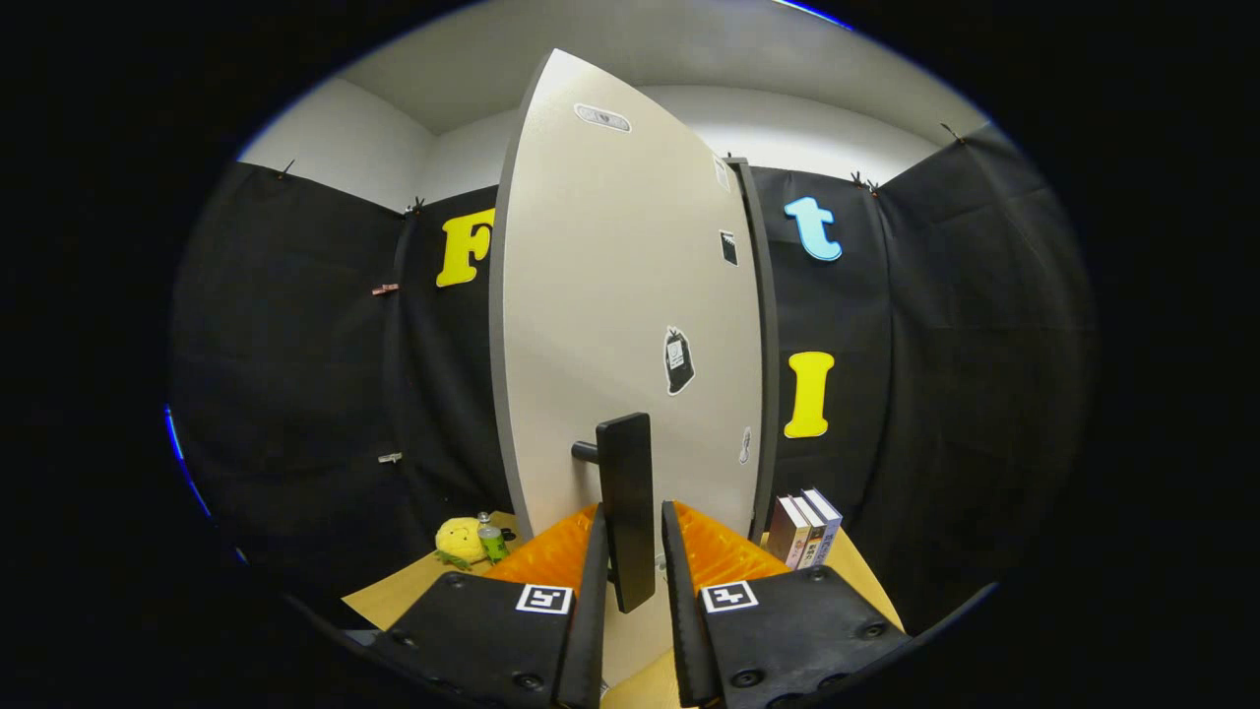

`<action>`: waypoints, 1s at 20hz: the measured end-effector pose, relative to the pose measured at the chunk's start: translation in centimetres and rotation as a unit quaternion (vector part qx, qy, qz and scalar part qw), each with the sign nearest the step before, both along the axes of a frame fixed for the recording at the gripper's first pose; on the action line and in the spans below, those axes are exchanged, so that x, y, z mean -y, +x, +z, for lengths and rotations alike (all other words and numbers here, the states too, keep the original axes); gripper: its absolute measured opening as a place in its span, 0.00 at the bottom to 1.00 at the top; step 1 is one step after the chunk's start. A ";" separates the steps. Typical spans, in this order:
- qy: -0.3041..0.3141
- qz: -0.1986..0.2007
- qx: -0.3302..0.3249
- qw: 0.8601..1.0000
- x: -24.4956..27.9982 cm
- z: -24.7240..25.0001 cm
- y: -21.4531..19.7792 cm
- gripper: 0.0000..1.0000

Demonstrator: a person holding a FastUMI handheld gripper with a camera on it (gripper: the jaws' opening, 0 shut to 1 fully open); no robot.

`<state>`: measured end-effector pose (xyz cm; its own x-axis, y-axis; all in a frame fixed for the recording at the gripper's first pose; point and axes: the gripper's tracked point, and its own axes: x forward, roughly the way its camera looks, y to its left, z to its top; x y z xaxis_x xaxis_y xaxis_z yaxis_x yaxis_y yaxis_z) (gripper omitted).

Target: Open the shoe cabinet door, grab the shoes and put them into the shoe cabinet, then close the shoe cabinet door.

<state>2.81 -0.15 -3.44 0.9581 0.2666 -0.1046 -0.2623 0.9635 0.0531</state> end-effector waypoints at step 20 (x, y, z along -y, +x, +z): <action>0.003 -0.082 0.019 0.996 5.6 0.8 0.4 0.28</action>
